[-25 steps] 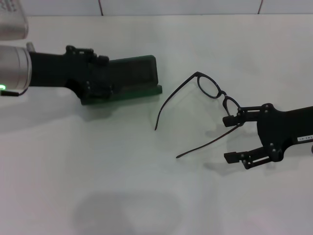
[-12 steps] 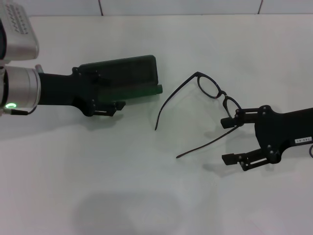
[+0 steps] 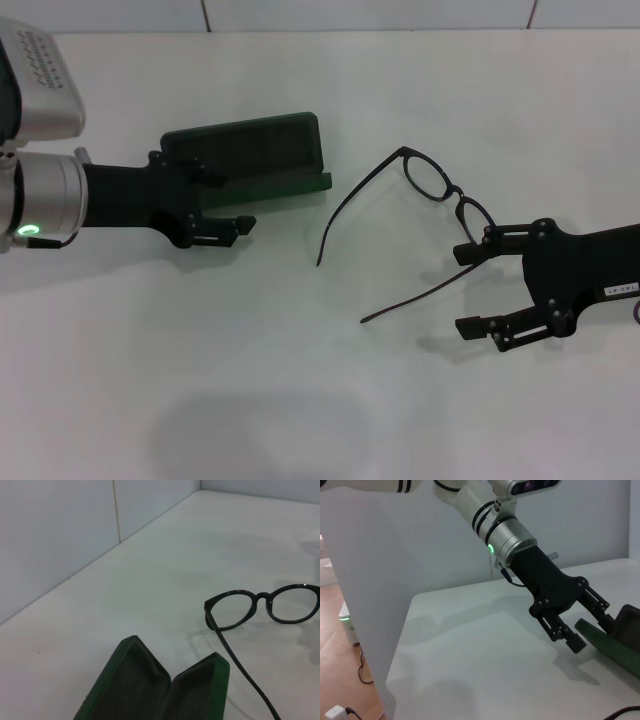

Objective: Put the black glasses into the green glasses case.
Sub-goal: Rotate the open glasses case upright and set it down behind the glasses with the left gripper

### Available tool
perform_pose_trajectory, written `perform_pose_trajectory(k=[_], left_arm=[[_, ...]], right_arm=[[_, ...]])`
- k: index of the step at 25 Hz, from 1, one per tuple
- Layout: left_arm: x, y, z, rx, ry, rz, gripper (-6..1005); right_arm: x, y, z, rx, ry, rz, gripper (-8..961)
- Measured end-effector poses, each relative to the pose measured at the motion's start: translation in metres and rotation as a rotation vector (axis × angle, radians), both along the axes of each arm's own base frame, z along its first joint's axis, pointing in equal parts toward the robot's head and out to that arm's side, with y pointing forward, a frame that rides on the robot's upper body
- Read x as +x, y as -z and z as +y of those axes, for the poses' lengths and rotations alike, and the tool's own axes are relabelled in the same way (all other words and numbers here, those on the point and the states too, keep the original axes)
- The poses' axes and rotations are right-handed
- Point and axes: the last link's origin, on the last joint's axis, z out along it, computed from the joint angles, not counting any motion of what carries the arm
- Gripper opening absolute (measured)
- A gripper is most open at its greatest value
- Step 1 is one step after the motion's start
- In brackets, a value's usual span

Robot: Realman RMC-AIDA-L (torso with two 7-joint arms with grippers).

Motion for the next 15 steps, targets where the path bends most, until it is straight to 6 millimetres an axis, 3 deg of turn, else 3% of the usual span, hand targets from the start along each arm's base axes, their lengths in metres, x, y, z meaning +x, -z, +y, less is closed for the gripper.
perform_pose_trajectory(k=[15], left_arm=[[-0.0082,0.0074,-0.0069,-0.026,-0.018,-0.010,731]], right_arm=[[0.0002,0.0002,0.0001,0.001,0.000,-0.002,855]])
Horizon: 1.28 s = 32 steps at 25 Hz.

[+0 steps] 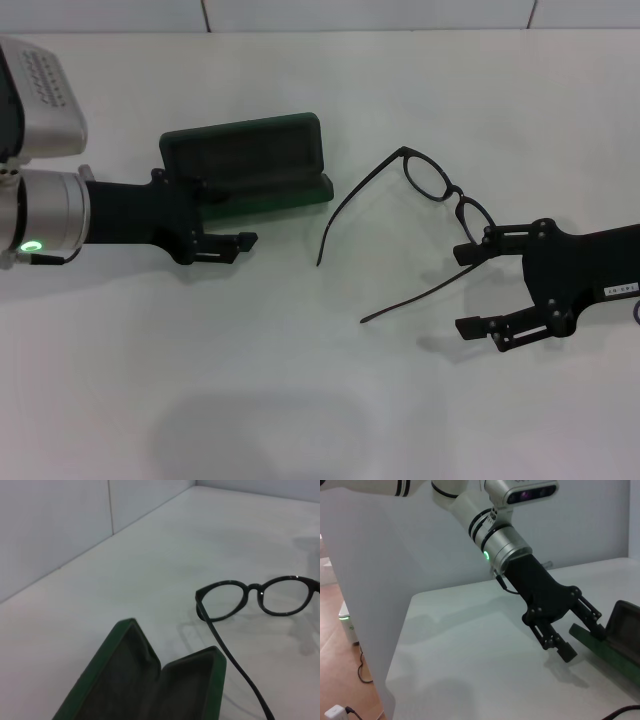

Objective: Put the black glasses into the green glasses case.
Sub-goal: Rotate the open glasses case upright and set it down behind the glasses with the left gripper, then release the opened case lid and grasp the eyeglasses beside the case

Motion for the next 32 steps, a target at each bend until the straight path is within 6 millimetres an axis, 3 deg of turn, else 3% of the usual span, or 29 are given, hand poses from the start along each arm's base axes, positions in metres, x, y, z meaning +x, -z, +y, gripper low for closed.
perform_pose_trajectory(k=[11,19,24,25,26,32], left_arm=[[-0.013,0.012,-0.016,-0.009,0.012,-0.059,729],[-0.012,0.009,-0.021,-0.017,0.025,-0.080,731],[0.000,-0.006,-0.033,-0.086,0.078,-0.182,733],[0.001,-0.008,-0.036,-0.107,0.087,-0.194,733],[0.002,-0.009,-0.039,-0.125,0.092,-0.202,733],[-0.005,-0.008,-0.059,-0.194,0.110,-0.217,735]], right_arm=[[0.000,0.001,0.000,0.000,0.001,0.001,854],[-0.001,-0.002,0.002,0.012,0.021,0.017,855],[-0.005,-0.024,0.021,0.072,0.192,0.079,855],[-0.008,-0.040,0.034,0.090,0.322,0.074,855],[-0.008,-0.040,0.034,0.090,0.322,0.074,855],[-0.030,-0.079,0.079,0.098,0.616,-0.040,850]])
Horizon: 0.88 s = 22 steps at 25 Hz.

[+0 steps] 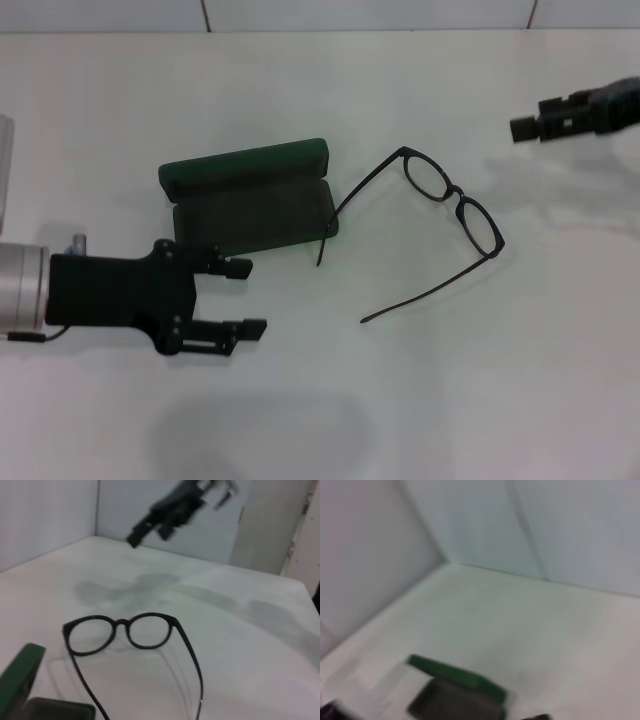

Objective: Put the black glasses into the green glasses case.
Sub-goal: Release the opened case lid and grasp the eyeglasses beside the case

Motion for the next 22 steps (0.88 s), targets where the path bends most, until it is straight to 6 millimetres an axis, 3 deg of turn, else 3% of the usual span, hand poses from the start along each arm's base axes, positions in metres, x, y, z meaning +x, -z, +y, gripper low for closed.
perform_pose_trajectory(k=[3,6,9,10,12,14,17,22], left_arm=[[-0.003,0.004,-0.005,-0.012,0.020,0.013,736],[-0.003,0.008,-0.006,-0.026,0.030,0.018,736],[-0.003,0.009,-0.006,-0.030,0.029,0.018,736],[-0.003,0.009,-0.007,-0.030,0.028,0.018,736],[-0.005,0.009,-0.008,-0.030,0.027,0.019,736],[-0.005,0.009,-0.009,-0.028,0.033,0.020,735],[-0.006,0.010,-0.010,-0.025,0.039,0.020,735],[-0.008,0.012,-0.011,-0.026,0.038,0.018,735]], right_arm=[[-0.015,-0.004,0.018,-0.012,0.108,-0.067,842],[-0.034,0.004,0.031,-0.044,0.180,-0.161,841],[-0.058,0.026,0.041,-0.102,0.210,-0.279,841],[-0.058,0.026,0.041,-0.102,0.210,-0.279,841],[-0.075,0.051,0.043,-0.152,0.202,-0.374,841],[-0.084,0.062,0.043,-0.166,0.187,-0.408,841],[-0.088,0.081,0.040,-0.174,0.182,-0.470,842],[-0.077,0.103,0.034,-0.162,0.182,-0.530,842]])
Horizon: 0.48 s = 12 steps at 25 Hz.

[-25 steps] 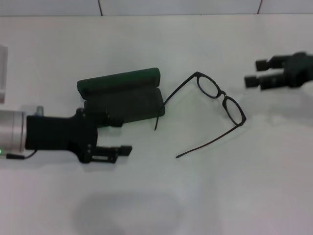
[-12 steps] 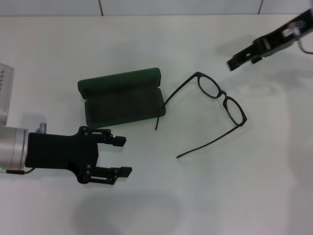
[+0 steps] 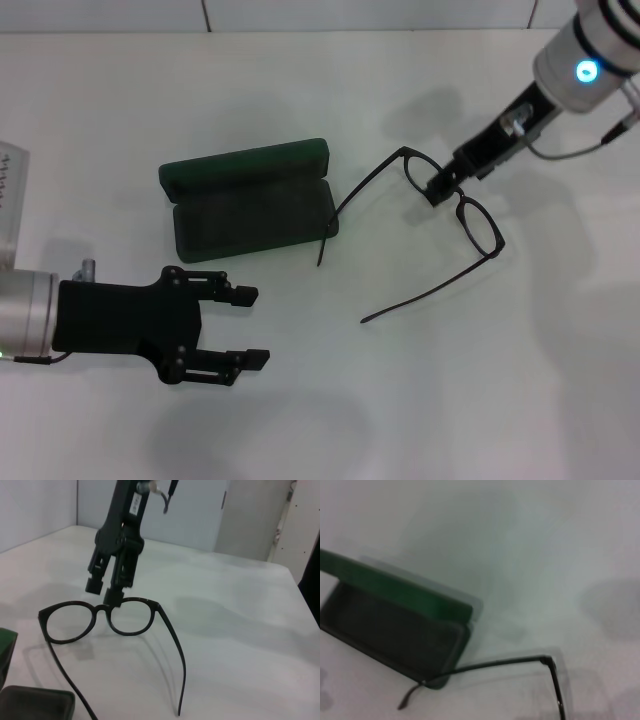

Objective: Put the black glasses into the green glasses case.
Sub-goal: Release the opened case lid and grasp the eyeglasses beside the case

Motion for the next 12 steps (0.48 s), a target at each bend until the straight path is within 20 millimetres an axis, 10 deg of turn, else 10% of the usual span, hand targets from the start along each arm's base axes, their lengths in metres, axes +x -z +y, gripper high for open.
perform_pose_trajectory(k=[12], left_arm=[[-0.002,0.000,0.000,0.004,-0.001,0.009,734]], right_arm=[[0.024,0.008,0.000,0.062,-0.012,-0.011,789]])
